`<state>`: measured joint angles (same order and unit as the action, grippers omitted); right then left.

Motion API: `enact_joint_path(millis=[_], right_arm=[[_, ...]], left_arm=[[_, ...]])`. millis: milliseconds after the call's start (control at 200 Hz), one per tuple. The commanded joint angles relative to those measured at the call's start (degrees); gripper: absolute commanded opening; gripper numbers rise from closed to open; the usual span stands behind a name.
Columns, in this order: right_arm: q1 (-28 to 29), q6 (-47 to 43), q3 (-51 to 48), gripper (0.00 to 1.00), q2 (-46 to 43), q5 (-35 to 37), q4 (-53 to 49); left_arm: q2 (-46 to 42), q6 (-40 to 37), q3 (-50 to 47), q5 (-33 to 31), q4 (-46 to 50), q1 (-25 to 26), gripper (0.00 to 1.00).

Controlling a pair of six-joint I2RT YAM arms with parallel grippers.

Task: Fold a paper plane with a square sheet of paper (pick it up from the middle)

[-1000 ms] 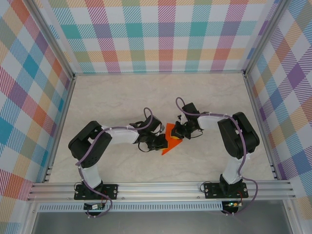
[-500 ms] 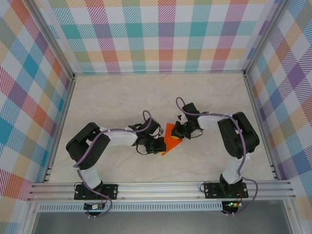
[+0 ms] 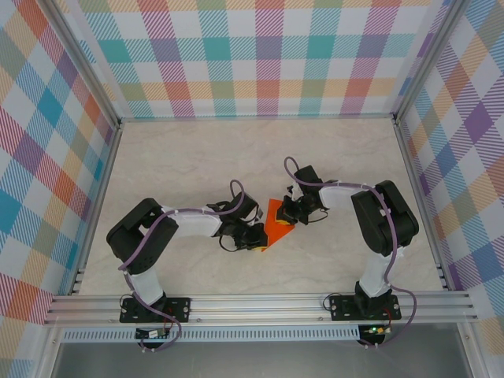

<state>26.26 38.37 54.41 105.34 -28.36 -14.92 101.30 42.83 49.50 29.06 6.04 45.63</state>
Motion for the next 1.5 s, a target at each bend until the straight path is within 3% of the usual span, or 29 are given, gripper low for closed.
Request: enact_joint_path(millis=[0,260,500,690,1145,1495], right_arm=[[0.2,-0.1,-1.9,0.00,5.3,9.5,-3.5],[0.2,0.0,-2.0,0.00,5.5,9.6,-3.4],[0.2,0.1,-2.0,0.00,5.7,9.5,-3.3],[0.2,0.1,-1.8,0.00,5.6,9.3,-3.3],[0.6,-0.2,-1.7,0.00,5.3,7.6,-1.9],[0.8,-3.1,-1.1,0.00,-1.8,2.9,1.7]], left_arm=[[0.7,0.3,-2.9,0.0,4.1,0.9,0.08],[-3.1,-0.5,-6.5,-0.8,6.5,1.0,0.07],[-7.5,-0.2,-5.0,0.8,3.0,0.9,0.06],[-10.8,-0.1,-1.7,-3.3,-0.7,1.0,0.04],[-2.2,2.1,-1.6,-4.8,-4.8,1.0,0.00],[0.5,1.1,-1.9,-7.1,1.7,1.0,0.00]])
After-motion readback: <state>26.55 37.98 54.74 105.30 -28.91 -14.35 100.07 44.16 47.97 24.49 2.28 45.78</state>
